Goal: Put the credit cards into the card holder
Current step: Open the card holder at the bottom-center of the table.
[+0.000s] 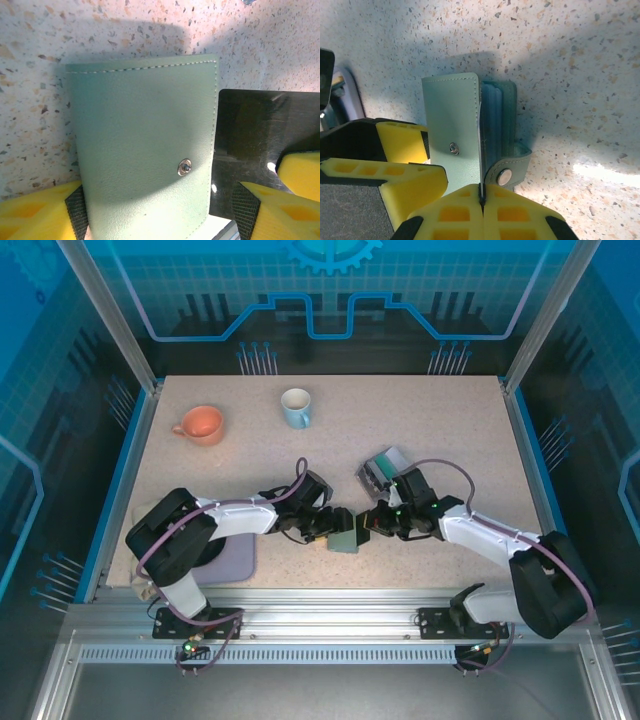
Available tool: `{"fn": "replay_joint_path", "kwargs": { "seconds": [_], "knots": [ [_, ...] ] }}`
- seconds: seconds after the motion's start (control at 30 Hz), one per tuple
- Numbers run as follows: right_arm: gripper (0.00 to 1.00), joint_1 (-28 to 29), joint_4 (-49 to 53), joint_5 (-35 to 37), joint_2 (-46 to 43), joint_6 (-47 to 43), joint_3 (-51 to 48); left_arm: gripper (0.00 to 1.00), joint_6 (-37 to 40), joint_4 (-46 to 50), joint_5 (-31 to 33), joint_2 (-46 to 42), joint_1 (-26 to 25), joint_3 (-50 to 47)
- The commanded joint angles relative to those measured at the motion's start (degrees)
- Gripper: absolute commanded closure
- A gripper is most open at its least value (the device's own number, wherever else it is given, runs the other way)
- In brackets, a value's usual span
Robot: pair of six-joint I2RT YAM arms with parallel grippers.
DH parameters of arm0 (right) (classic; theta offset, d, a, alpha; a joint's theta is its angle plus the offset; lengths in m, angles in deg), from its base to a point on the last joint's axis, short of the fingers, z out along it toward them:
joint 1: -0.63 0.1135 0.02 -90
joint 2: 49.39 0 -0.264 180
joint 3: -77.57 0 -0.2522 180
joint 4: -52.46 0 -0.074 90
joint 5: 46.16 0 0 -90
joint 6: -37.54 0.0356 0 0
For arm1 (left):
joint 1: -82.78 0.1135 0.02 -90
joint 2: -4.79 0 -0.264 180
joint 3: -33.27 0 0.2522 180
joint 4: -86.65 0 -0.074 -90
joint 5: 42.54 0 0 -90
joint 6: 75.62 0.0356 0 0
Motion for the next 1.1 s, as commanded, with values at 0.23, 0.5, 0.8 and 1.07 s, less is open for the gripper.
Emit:
{"fn": "replay_joint_path", "kwargs": {
  "seconds": [0.23,0.5,0.8,1.07],
  "knots": [
    [0.98,-4.15,-7.78,-8.18,-2.52,3.58,-2.33,0.19,-0.41,-1.57,-1.13,-0.24,-0.67,2.69],
    [0.97,-5.22,-8.62,-9.79,-2.48,3.70,-2.86,0.17,0.86,0.28,-0.46,-0.59,-0.67,3.43],
    [0.97,-5.66,-10.35,-9.86,-0.36,4.82,-2.76,0.34,-0.10,-0.58,-0.74,-0.27,-0.69,2.99],
    [0.97,-6.01,-8.73,-6.94,-1.12,4.70,-3.24,0.49,-2.94,-3.30,-0.40,-0.13,-0.67,1.53]
  ]
}}
